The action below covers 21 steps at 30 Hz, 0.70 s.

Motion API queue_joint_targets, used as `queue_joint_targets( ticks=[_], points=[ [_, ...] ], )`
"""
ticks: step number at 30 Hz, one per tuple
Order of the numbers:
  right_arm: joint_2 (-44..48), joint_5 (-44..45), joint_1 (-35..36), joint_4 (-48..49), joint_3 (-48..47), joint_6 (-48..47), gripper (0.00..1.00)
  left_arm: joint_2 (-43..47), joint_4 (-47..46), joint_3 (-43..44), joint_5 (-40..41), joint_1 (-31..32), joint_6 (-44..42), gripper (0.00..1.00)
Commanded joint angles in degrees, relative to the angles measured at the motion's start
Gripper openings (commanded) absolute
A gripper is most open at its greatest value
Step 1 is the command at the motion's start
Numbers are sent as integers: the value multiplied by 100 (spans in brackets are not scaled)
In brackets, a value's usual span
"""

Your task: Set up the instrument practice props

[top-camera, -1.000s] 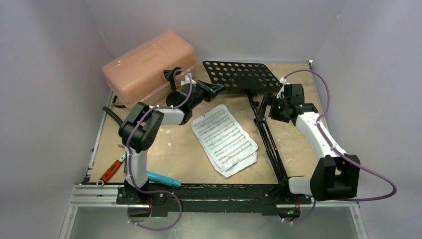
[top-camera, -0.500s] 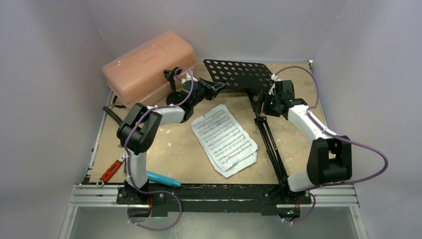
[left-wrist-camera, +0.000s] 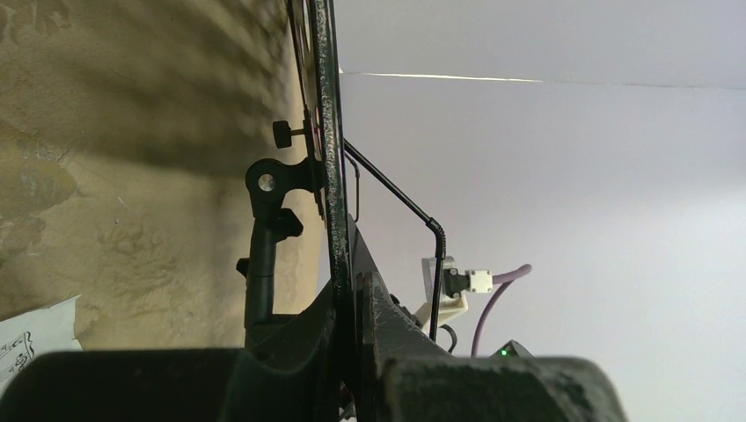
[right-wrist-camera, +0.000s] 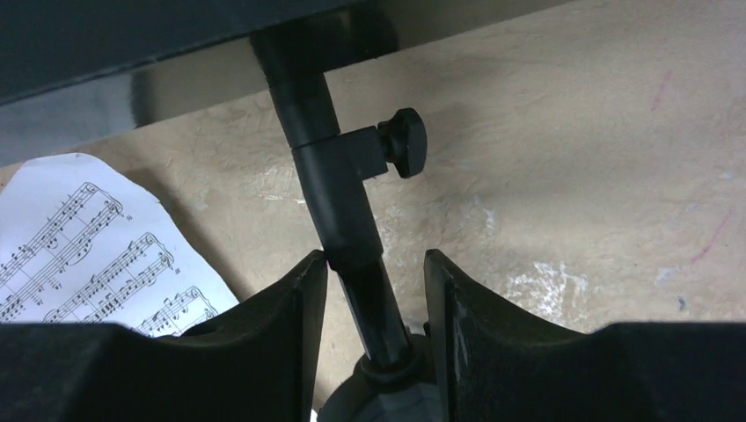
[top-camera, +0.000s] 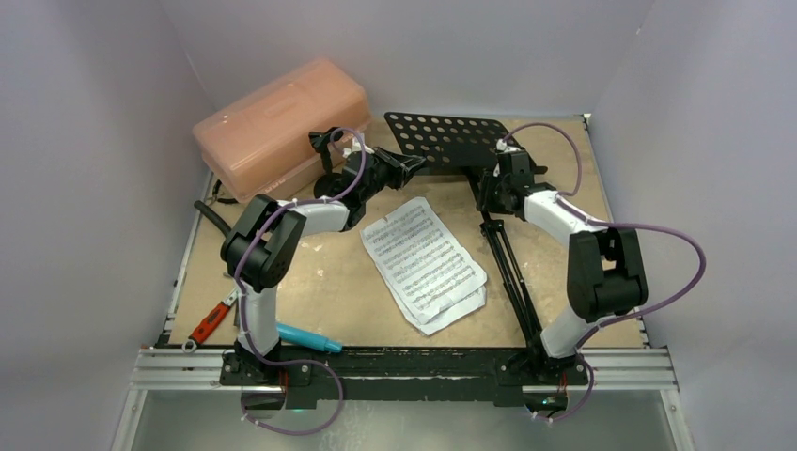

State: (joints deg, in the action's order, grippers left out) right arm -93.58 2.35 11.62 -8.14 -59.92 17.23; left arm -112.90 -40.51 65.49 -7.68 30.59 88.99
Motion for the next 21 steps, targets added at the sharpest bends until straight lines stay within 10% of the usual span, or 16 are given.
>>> queue_joint_targets(
  ticks=[1, 9, 15, 21],
  points=[
    [-237, 195, 79, 318, -207, -57, 46, 496, -1203, 494, -374, 90, 135, 0],
    [-608, 22, 236, 482, -250, -25, 44, 409, -1266, 576, -417, 100, 239, 0],
    [-677, 102, 241, 436, -387, -28, 0, 458, -1226, 567, -438, 103, 105, 0],
    [-406, 73, 237, 190, -637, -62, 0, 510, -1178, 571, -457, 105, -53, 7]
  ],
)
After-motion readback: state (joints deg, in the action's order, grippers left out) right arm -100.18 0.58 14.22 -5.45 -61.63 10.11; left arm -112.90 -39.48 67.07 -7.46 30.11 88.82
